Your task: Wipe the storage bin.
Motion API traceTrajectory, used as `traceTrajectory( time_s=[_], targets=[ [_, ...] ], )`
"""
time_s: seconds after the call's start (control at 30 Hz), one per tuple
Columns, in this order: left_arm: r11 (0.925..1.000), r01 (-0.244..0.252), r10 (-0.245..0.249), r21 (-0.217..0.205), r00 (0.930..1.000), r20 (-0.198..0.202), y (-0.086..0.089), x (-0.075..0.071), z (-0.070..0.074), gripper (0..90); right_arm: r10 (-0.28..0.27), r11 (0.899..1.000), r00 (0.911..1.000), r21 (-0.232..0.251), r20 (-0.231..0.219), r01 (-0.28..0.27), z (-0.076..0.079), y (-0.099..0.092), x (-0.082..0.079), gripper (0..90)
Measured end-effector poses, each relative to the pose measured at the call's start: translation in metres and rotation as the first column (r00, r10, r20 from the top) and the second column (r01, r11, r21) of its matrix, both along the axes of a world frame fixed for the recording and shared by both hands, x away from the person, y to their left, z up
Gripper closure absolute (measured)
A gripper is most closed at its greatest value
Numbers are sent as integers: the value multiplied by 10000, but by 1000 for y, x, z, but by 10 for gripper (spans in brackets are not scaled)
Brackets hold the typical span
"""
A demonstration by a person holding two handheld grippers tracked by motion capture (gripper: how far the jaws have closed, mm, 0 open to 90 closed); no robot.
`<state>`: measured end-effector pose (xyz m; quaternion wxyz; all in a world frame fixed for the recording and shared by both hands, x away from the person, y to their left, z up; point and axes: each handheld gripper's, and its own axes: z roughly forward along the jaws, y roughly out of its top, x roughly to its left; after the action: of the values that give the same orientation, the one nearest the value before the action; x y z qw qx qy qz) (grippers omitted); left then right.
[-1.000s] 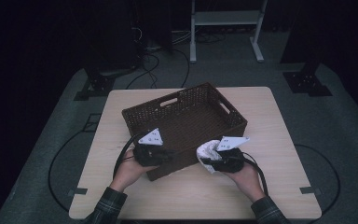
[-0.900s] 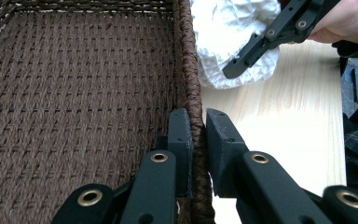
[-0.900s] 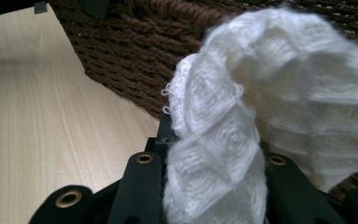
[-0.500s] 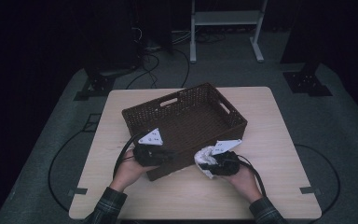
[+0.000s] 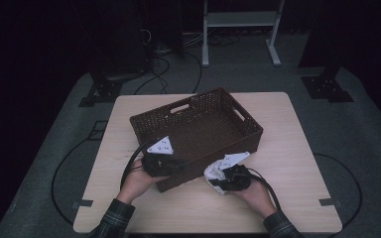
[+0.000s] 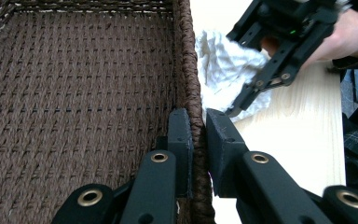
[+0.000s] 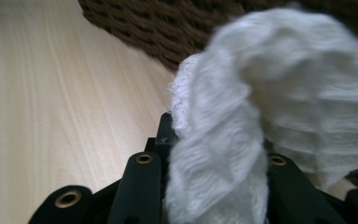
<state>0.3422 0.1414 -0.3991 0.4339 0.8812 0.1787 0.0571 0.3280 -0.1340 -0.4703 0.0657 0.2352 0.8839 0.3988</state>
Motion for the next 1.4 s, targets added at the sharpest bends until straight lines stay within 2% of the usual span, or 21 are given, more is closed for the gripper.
traceTrajectory(
  time_s=[0.33, 0.43, 0.53, 0.77, 0.97, 1.4],
  targets=[
    [10000, -10, 10, -6, 10000, -11, 0, 0, 0, 796, 187, 9934, 9944, 1102, 1036, -301, 33, -1, -15, 699],
    [10000, -13, 13, 0, 10000, -7, 0, 0, 0, 796, 332, 9900, 9916, 1321, 1250, -498, 39, 1, -18, 698],
    [10000, -14, 14, 1, 10000, -2, 0, 0, 0, 796, 443, 9895, 9906, 1308, 1292, -613, 41, 5, -20, 698],
    [10000, -10, 10, 2, 10000, -17, 0, 0, 0, 795, 561, 9921, 9936, 1066, 980, -665, 30, 10, -15, 698],
    [10000, -23, 23, -3, 10000, -35, 0, 0, 0, 795, 690, 9949, 9961, 695, 542, -727, 14, 14, -9, 698],
    [10000, -12, 12, 2, 10000, -7, 0, 0, 0, 795, 972, 9952, 9950, 110, -214, -970, -8, 27, -2, 698]
  ],
)
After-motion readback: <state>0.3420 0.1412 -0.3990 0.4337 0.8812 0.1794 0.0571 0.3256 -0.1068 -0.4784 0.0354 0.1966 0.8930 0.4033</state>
